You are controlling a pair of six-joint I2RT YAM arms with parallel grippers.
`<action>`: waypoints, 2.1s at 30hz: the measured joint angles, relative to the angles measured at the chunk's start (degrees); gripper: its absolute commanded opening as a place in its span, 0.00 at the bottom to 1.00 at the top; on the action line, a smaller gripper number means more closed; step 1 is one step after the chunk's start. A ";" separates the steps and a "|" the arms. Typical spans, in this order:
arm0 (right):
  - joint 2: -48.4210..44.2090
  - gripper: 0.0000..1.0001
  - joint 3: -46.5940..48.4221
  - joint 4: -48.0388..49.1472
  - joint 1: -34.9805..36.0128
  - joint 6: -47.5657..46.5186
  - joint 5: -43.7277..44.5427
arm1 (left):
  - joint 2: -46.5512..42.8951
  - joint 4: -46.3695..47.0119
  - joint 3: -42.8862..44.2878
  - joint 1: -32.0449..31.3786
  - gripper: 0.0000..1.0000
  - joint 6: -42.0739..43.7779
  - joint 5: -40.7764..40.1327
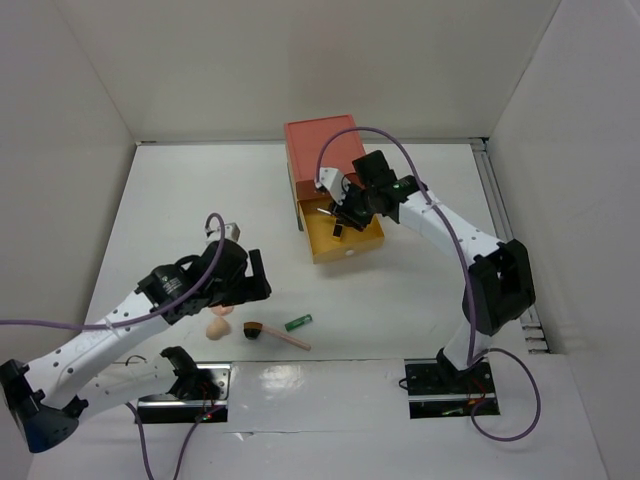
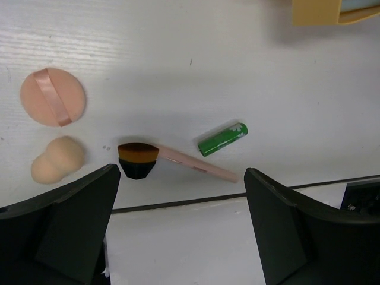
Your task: Organize the makeup
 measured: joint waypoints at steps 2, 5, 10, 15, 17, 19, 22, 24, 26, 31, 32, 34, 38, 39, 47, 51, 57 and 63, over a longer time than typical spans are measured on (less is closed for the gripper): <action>-0.09 0.62 -0.31 0.07 -0.17 0.20 0.70 | 0.33 -0.39 -0.52 0.00 0.97 -1.09 0.61; -0.39 0.71 -0.39 1.29 -0.17 1.31 2.12 | 1.22 -0.94 -1.07 0.00 0.93 -4.17 2.54; -2.51 0.80 -2.12 4.07 0.42 4.57 4.72 | 1.97 -1.03 -4.55 -1.11 0.88 -13.29 5.90; -5.88 0.80 -3.43 5.90 2.45 7.69 7.32 | 5.79 -1.51 -6.99 -5.92 0.80 -22.82 7.54; -7.96 0.80 -4.07 6.86 3.52 9.68 9.40 | 8.55 -1.29 -6.84 -8.94 0.80 -27.36 7.76; -9.94 0.80 -4.55 7.89 4.28 11.76 11.43 | 11.76 -1.31 -6.45 -12.28 0.79 -31.52 7.89; -13.64 0.80 -5.62 10.73 4.57 16.09 15.10 | 15.82 -1.29 -6.01 -16.81 0.72 -38.71 7.96; -15.45 0.80 -6.12 11.91 4.52 18.34 16.52 | 16.74 -1.55 -6.01 -18.12 0.72 -42.86 7.89; -17.53 0.80 -6.56 12.68 4.26 20.83 17.90 | 17.07 -1.25 -6.01 -18.53 0.71 -46.75 7.61; -19.98 0.80 -7.21 14.88 3.85 24.70 19.15 | 20.98 -0.46 -5.66 -18.69 0.71 -52.57 5.42; -20.09 0.80 -7.21 14.88 3.85 25.09 19.21 | 22.58 -0.50 -5.07 -18.69 0.71 -52.92 5.09; -20.13 0.80 -7.26 14.95 3.85 25.73 19.52 | 26.29 -0.13 -3.39 -18.69 0.71 -53.72 4.63; -20.13 0.81 -7.63 15.10 3.74 26.18 19.78 | 31.93 0.79 -0.85 -18.69 0.71 -54.75 4.20; -20.13 0.81 -7.85 15.23 3.72 26.25 19.78 | 32.83 0.98 -0.59 -18.73 0.70 -55.21 4.20; -19.98 0.81 -8.24 15.23 3.72 26.38 20.76 | 34.99 2.75 -1.22 -19.21 0.59 -57.59 4.63; -19.82 0.81 -8.24 15.32 3.72 26.38 20.59 | 36.94 3.93 -2.56 -19.19 0.59 -58.71 5.46; -19.71 0.81 -8.24 15.63 3.72 26.40 20.11 | 37.88 4.02 -1.73 -19.21 0.46 -58.69 6.36; -19.78 0.81 -8.57 16.22 3.72 26.40 20.11 | 37.94 4.15 -1.84 -19.26 0.27 -58.82 7.37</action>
